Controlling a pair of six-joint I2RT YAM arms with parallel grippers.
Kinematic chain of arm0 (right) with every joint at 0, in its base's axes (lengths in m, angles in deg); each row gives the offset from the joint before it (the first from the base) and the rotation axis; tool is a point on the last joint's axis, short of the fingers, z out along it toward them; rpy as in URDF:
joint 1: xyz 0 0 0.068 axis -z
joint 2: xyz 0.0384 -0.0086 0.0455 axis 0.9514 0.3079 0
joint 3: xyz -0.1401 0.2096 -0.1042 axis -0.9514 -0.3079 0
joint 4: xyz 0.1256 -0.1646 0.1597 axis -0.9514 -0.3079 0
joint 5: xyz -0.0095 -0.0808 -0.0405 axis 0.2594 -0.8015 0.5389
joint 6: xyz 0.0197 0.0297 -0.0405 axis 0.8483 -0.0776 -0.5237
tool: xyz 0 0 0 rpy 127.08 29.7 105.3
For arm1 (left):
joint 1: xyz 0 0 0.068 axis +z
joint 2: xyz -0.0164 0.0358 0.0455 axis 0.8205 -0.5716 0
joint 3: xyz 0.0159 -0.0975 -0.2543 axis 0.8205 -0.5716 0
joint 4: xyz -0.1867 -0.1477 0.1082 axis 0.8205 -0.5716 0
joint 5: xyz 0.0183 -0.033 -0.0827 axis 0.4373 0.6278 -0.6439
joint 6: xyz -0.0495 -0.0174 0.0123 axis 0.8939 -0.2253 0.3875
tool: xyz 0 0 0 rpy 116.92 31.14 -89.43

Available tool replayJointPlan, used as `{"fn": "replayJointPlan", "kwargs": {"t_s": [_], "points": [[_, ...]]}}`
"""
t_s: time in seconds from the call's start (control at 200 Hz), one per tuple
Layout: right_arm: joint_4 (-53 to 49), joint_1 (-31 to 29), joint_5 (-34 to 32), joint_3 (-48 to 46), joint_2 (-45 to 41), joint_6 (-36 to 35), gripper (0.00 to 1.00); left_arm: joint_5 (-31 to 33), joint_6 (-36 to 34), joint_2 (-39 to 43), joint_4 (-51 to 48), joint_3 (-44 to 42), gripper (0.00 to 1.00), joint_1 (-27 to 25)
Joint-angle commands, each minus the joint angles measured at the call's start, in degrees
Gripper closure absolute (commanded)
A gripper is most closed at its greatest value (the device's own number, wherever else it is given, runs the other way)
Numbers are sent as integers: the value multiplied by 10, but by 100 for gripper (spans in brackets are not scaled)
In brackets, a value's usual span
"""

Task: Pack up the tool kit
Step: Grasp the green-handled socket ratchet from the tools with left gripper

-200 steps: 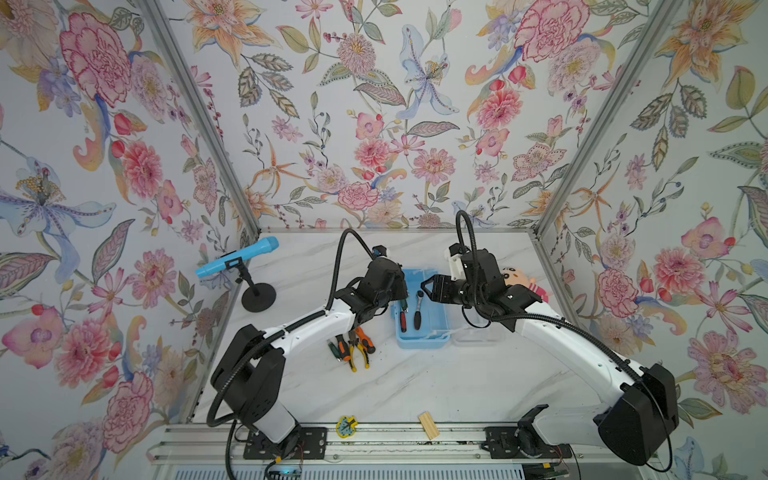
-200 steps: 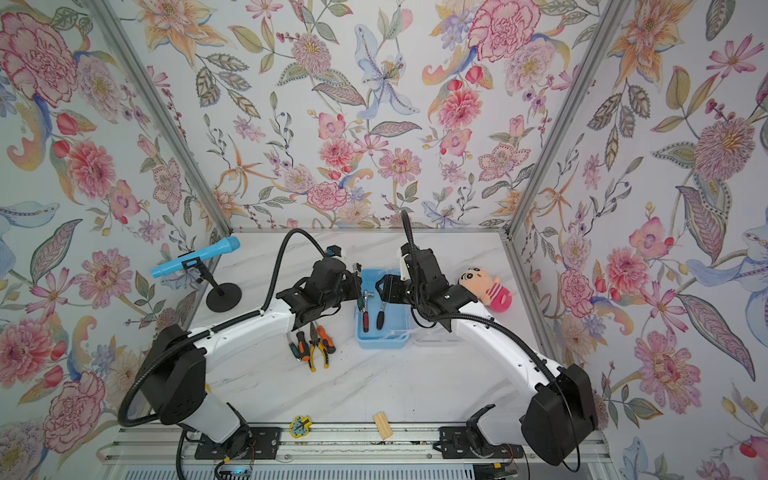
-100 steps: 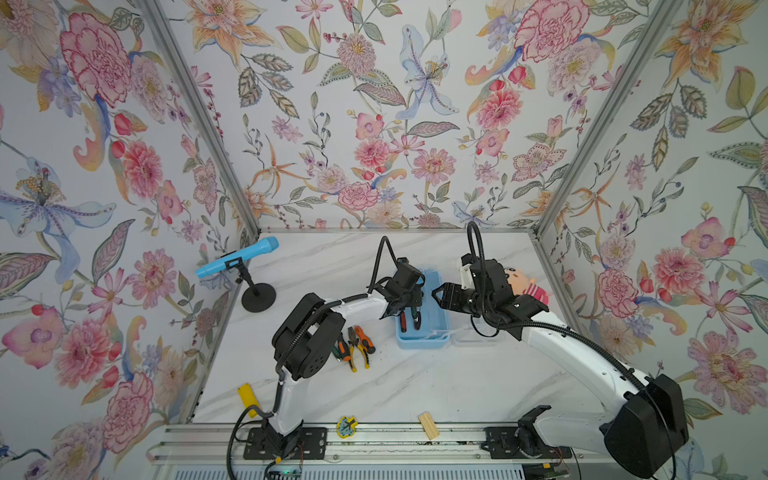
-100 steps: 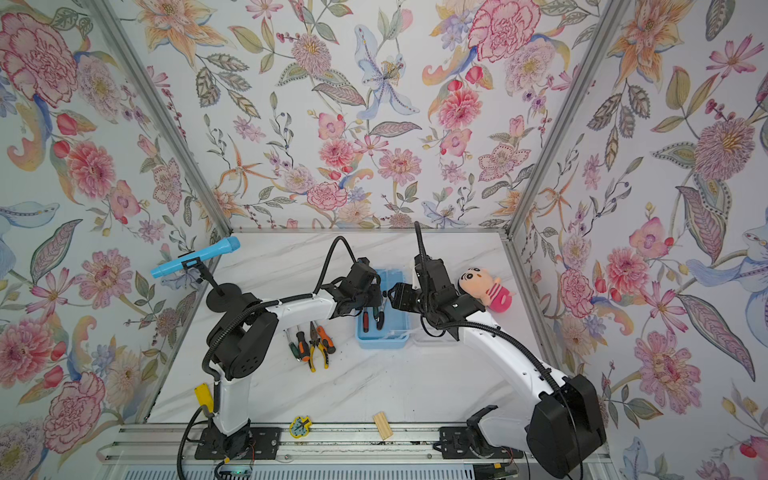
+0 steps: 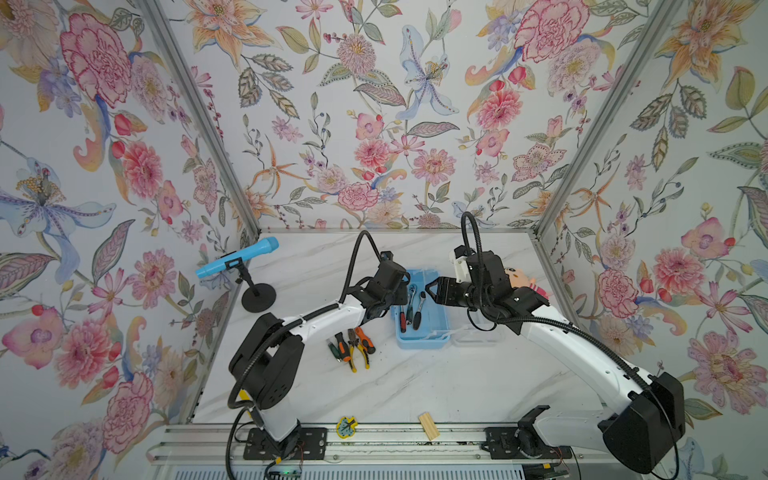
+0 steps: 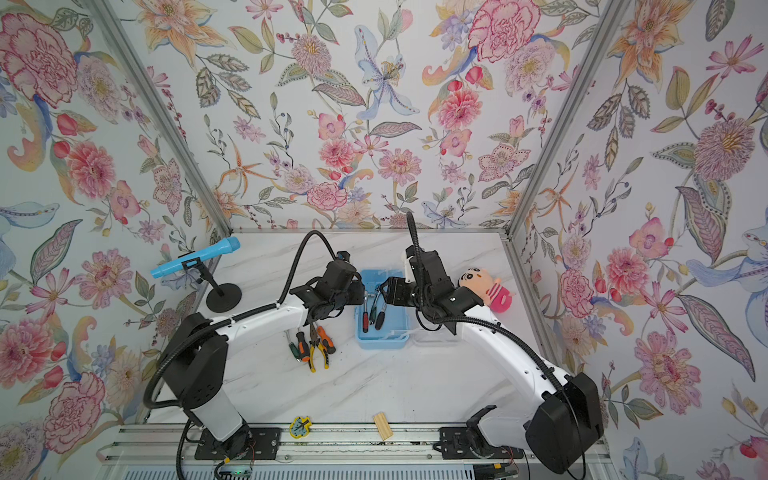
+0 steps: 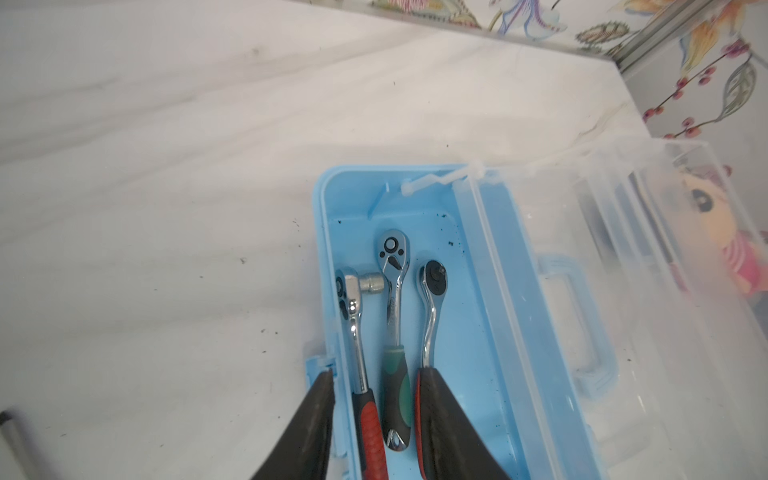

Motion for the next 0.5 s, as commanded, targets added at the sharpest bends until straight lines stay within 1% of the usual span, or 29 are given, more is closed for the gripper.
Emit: {"fn": "replayJointPlan", "kwargs": {"t_s": [0.0,0.06,0.175,0.21,0.315,0.405,0.495], "points": [[-34,-58,-26,37,37,-34,38,53,-9,100,-45,-65,59,36],[-23,-83,-39,39,57,-34,38,55,4,142,-48,-113,58,64],[2,-112,-24,47,105,-30,38,49,27,204,-54,-191,58,113],[2,-118,-19,54,122,-30,38,57,31,220,-63,-208,57,119],[6,-127,-13,64,155,-28,38,79,49,260,-81,-261,47,128],[15,-127,-4,64,169,-24,38,67,64,281,-64,-310,46,139],[18,-126,5,68,178,-23,38,64,70,277,-62,-334,46,147]]}}
